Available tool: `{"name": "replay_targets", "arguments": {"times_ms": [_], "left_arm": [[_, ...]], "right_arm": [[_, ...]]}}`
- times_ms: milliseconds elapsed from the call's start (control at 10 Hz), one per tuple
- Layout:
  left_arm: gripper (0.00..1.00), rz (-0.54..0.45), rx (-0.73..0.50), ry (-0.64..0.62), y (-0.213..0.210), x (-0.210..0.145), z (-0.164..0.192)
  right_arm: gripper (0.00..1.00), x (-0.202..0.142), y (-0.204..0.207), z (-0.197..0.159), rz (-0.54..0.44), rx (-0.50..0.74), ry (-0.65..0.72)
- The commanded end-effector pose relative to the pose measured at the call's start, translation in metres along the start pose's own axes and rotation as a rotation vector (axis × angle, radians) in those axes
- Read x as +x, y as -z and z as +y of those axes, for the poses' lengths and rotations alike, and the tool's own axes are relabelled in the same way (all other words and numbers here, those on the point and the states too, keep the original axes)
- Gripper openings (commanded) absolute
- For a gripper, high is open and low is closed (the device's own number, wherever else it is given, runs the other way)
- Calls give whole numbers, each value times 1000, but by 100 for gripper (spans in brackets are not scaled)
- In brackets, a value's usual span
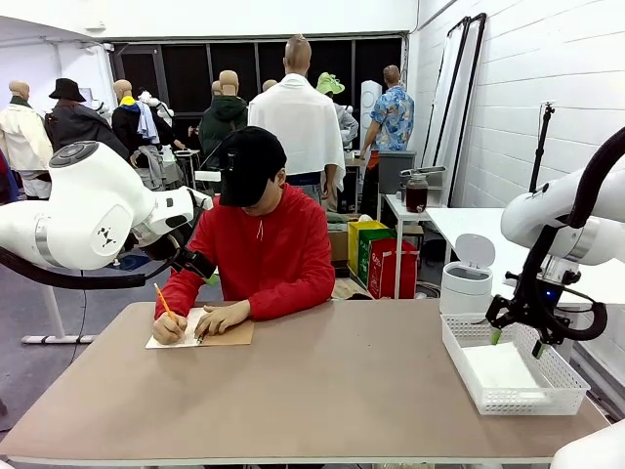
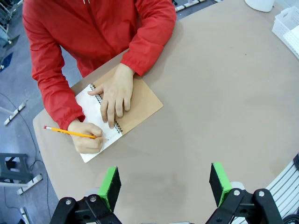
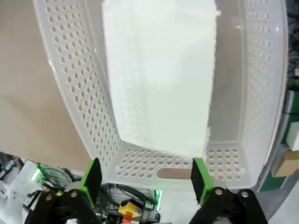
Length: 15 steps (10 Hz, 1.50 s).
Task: Sort the paper based on its condition.
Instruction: If a person hands you a paper, place it in the Organizing basket , and if it's crumpled, put it in the Trash can.
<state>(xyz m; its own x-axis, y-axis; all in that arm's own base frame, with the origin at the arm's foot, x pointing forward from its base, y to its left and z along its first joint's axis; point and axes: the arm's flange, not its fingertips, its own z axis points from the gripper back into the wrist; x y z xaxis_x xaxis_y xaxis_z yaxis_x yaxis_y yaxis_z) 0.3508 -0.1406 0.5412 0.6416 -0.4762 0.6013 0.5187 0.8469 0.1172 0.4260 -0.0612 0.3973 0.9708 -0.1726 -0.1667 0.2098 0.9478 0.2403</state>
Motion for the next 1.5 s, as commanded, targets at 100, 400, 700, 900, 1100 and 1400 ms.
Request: {"name": "replay_targets", "arguments": {"times_ms": [100, 400, 700, 900, 1100, 1400], "left_arm": [[100, -5, 1, -1, 0, 0, 0], [100, -5, 1, -1, 0, 0, 0], [100, -5, 1, -1, 0, 0, 0], [100, -5, 1, -1, 0, 0, 0], [100, -5, 1, -1, 0, 0, 0], [100, -5, 1, -1, 0, 0, 0]], "right_arm": [[100, -9, -25, 13, -24, -95, 23], [100, -9, -31, 21, -78, -69, 31], [100, -9, -31, 16, -48, -69, -1], [100, -9, -31, 16, -48, -69, -1], [100, -9, -31, 16, -48, -69, -1], [100, -9, -39, 32, -100, -66, -65]]}}
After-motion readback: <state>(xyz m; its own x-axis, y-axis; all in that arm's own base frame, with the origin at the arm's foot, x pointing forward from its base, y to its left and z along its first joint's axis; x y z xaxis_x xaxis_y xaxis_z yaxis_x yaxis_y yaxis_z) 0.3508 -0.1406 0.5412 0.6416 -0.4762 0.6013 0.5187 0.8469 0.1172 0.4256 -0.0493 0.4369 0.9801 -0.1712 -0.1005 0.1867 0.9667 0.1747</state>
